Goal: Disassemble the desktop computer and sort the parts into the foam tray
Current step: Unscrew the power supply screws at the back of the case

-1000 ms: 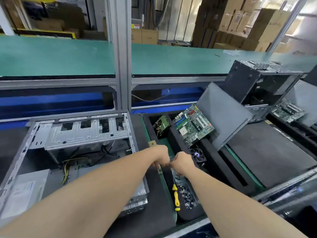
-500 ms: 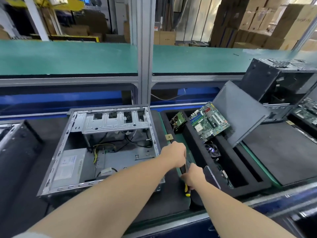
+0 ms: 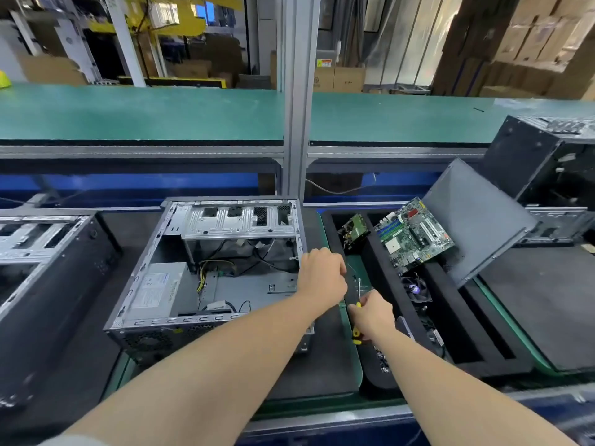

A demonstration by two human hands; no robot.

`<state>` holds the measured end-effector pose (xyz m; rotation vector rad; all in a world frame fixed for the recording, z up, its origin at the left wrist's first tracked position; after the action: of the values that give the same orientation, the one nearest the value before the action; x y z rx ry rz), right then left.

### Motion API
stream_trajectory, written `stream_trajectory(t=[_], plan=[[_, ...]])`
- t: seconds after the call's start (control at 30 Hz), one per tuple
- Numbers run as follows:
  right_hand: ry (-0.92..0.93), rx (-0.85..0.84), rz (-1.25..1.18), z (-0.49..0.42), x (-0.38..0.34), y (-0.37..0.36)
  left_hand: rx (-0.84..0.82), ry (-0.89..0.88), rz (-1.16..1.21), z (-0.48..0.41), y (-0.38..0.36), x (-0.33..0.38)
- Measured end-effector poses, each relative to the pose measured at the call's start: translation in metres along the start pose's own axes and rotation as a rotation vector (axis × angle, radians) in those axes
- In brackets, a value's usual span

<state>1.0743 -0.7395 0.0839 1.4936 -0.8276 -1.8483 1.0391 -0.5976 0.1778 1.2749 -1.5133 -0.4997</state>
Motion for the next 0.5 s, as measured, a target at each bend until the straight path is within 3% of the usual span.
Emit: stream_trajectory(t=[0.33, 0.5], plan=[[0.308, 0.111, -0.311, 0.016, -0.106, 0.03, 0.023, 0.181, 0.02, 0.009, 0.032, -0.049], [0.464, 0.106, -0.318, 0.043, -0.156, 0.017, 0.024, 0.276, -0.058, 0.023, 0.066, -0.09]])
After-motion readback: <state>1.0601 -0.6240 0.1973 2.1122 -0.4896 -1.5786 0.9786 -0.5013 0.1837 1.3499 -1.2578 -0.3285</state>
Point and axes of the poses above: each hand's wrist, its own z-axis away from the middle knuckle, its own y-axis out of the back of the hand, x = y × z, the point moved 4 cm from there along -z, towards the middle knuckle, and after that the axes turned 11 degrees about x, right-handed, at the moved point
